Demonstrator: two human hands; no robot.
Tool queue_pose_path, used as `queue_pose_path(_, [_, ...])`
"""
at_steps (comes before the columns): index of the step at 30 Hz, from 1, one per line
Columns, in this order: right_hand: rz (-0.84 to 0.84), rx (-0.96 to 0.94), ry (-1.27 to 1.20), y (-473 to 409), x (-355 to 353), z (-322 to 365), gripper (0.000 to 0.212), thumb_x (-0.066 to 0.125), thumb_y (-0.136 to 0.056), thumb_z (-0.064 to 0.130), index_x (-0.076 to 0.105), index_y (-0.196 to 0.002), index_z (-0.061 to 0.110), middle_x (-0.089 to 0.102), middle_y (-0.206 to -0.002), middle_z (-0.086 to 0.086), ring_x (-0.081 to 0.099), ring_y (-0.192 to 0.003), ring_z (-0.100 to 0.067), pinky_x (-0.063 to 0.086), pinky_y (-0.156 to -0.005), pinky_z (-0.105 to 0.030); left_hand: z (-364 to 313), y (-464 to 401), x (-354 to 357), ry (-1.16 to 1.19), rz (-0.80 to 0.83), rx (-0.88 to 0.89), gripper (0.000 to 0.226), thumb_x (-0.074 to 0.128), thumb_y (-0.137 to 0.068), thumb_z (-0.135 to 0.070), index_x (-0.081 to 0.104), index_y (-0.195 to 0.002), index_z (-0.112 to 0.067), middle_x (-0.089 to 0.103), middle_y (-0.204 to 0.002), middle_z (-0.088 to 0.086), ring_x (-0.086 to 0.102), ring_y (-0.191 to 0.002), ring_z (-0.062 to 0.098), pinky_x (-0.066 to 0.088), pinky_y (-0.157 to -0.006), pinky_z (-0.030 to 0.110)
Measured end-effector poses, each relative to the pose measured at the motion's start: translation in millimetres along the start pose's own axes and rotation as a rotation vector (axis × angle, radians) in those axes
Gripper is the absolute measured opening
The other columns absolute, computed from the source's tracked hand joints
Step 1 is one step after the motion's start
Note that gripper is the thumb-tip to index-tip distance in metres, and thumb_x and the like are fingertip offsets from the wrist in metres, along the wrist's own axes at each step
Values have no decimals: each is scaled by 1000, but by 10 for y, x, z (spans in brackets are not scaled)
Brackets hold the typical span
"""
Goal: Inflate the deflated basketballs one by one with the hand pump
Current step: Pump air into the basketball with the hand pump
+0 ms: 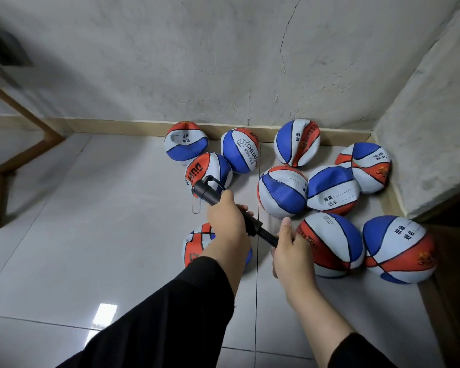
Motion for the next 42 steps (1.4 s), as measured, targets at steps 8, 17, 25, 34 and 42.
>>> queue_pose_path(8, [8,90,36,182,92,-87,61,28,-106,59,59,-76,16,64,-70,-7,63,-72,-32,57,-75,-51,62,389,-71,-22,50,16,24,52,-97,-18,54,-116,-3,58,-66,10,57,-52,20,49,-48,25])
queue_pose_path(17, [-32,148,-44,414,-34,-249,64,29,-97,68,63,-82,17,60,-68,-7,53,-62,-26,44,-64,-38,-241,356,-250,-36,-17,115,35,55,-94,-19,53,-125,-4,54,-76,11,53,-49,20,49,-47,27])
queue_pose_path(25, [-26,136,-26,447,4,-267,64,29,-105,58,61,-74,11,64,-69,-12,58,-65,-30,49,-65,-44,47,643,-283,-23,-35,99,8,51,-94,-13,51,-102,-13,54,-74,11,54,-58,21,51,-55,32])
queue_pose_path(34, [58,129,-8,261,94,-153,60,29,-106,55,63,-79,12,61,-66,-9,58,-62,-29,53,-62,-42,-156,401,-225,-9,-75,104,19,54,-91,-19,56,-109,-11,56,-73,10,55,-55,23,49,-55,31])
queue_pose_path(42, [69,232,-35,150,35,-398,66,29,-107,56,60,-92,-1,54,-59,-10,44,-47,-24,36,-47,-28,-257,124,-291,-3,-122,114,17,54,-91,-22,53,-104,-11,54,-71,11,53,-47,22,46,-44,29])
Point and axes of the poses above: each hand's wrist, its own y-axis away from the middle knuckle, its own x-axis out of the palm, z = x × y, the point moved 9 cm from there along -y, towards the middle knuckle
